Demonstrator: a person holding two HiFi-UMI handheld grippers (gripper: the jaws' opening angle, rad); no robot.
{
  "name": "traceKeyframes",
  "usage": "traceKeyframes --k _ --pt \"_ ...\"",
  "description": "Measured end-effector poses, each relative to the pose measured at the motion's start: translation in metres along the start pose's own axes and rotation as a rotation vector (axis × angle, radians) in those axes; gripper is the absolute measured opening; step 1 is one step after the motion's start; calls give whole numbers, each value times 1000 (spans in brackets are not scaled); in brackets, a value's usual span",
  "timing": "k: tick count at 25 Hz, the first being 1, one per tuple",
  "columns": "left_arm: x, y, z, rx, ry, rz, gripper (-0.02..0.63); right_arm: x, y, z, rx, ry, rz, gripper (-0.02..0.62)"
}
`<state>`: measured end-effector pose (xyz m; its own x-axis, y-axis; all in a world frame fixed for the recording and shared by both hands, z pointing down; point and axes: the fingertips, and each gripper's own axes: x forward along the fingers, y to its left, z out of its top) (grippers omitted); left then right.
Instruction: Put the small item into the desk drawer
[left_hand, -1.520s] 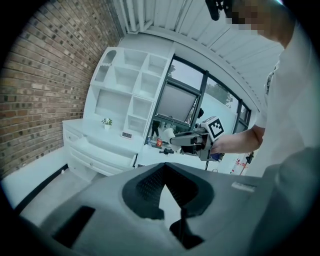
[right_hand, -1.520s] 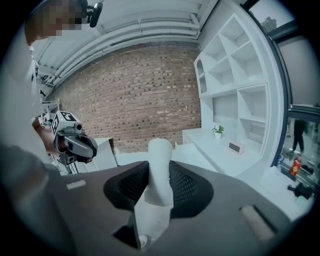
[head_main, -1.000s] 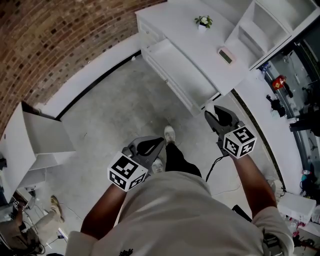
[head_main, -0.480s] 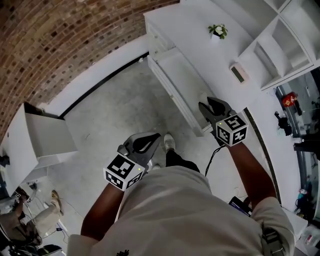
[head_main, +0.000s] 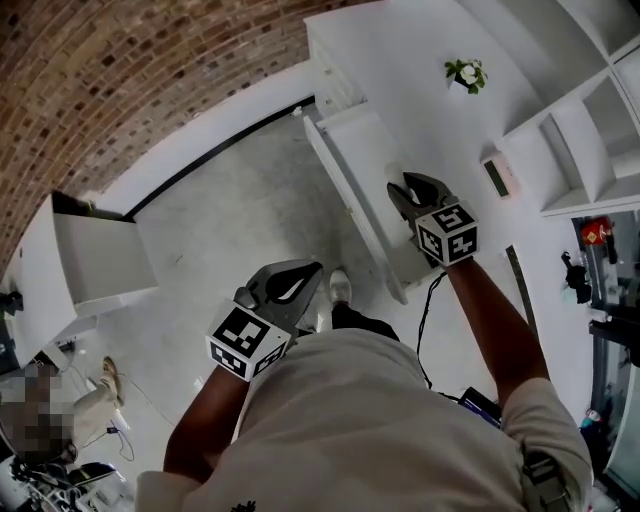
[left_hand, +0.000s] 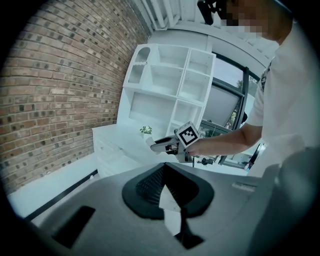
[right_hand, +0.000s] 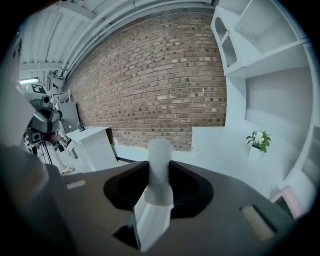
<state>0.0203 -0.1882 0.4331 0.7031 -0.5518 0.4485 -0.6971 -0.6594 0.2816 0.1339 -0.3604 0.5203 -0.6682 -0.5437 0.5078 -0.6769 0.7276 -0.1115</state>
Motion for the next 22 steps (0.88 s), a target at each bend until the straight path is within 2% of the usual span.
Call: traceKeyframes --k 8,22 --pt "32 23 8 -25 12 20 6 82 -47 -20 -43 88 -10 137" --pt "56 61 5 -49 80 30 6 194 -87 -95 6 281 -58 137"
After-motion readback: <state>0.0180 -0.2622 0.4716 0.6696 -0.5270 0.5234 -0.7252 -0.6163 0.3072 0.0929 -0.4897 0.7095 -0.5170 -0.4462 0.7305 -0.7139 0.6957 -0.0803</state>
